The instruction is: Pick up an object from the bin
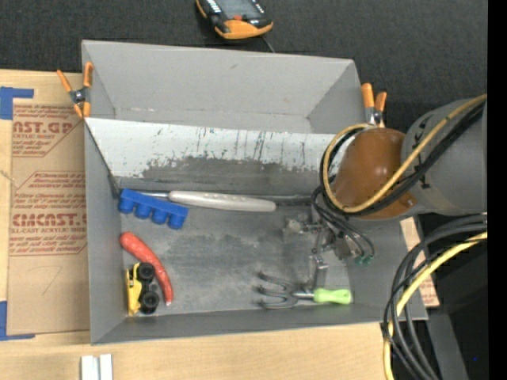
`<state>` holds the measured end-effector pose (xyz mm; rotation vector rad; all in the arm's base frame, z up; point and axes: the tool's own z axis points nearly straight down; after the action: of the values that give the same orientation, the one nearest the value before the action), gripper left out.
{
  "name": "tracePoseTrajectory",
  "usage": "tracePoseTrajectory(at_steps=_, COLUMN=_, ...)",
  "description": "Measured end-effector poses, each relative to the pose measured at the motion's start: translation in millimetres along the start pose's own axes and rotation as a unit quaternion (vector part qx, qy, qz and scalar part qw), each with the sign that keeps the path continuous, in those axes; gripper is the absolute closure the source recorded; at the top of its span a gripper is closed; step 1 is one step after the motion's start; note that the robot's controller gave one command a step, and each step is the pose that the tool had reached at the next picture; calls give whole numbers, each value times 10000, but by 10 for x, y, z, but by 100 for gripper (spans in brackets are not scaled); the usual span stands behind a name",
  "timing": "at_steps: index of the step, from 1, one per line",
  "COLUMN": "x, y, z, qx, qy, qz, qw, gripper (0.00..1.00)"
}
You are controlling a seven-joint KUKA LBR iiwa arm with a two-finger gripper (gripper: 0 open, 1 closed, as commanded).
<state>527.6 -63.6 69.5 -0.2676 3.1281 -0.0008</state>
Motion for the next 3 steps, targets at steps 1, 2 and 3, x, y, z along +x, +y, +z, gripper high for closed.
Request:
tracePoseTrajectory(at_steps=1, x=110, y=-400, z=-80, qx=2, qy=-43, qz=-1725, qw=9850, gripper=0)
tracePoseTrajectory(at_steps=2, x=419, y=112, z=-26, qx=17, qy=-86, qz=-2418, qw=9703, gripper=0)
tracePoseTrajectory(at_steps=3, x=444, y=-66, z=-41, qx=11, qy=-86, qz=-2685, qw=9632, gripper=0)
